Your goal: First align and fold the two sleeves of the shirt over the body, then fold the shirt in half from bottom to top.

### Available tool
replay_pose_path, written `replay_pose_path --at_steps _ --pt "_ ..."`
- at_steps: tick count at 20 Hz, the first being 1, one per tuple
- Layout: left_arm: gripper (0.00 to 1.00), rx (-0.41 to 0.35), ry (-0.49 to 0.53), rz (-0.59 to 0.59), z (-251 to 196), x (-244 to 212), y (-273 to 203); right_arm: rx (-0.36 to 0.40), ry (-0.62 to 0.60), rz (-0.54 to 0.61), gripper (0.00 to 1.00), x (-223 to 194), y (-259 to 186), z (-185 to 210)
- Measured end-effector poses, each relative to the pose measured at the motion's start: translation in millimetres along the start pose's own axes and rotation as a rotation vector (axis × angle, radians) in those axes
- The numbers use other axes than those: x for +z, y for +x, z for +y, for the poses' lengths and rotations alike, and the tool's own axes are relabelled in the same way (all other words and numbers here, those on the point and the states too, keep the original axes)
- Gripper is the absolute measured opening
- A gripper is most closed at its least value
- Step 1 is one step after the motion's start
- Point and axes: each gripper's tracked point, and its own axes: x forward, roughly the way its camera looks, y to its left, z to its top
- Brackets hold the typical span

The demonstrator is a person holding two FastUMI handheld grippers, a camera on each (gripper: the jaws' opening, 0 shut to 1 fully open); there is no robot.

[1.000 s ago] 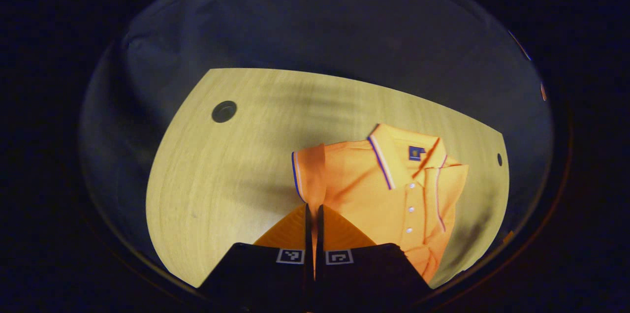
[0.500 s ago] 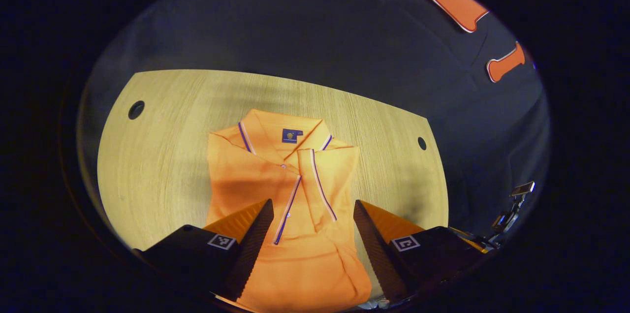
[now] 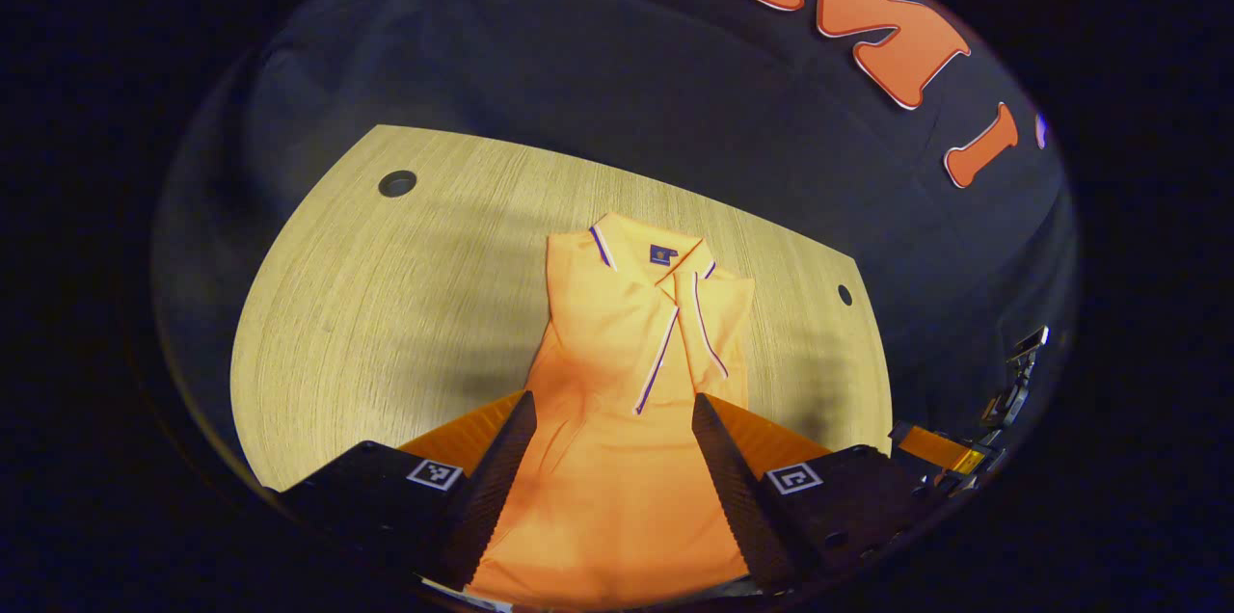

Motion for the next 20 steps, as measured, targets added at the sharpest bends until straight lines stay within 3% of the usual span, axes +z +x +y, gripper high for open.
replay_pose_path --at_steps 4,10,17,20 --pt "0.99 0.022 0.064 0.003 27.9 -34.4 -25.3 -0.082 -0.077 0.004 0.98 -23.6 -7.2 8.1" --pt "0.99 -0.032 -0.010 0.031 39.6 -101.1 -59.7 -0.135 -0.129 0.065 0.98 -78.1 -17.0 27.9" --pt "0.98 0.045 0.066 0.029 62.0 -176.0 -84.1 -0.255 -0.219 0.233 0.99 -174.8 -37.3 14.1" --pt "0.98 0.021 0.051 0.102 51.3 -226.3 -84.2 -0.298 -0.237 0.321 0.99 -217.9 -45.1 9.7"
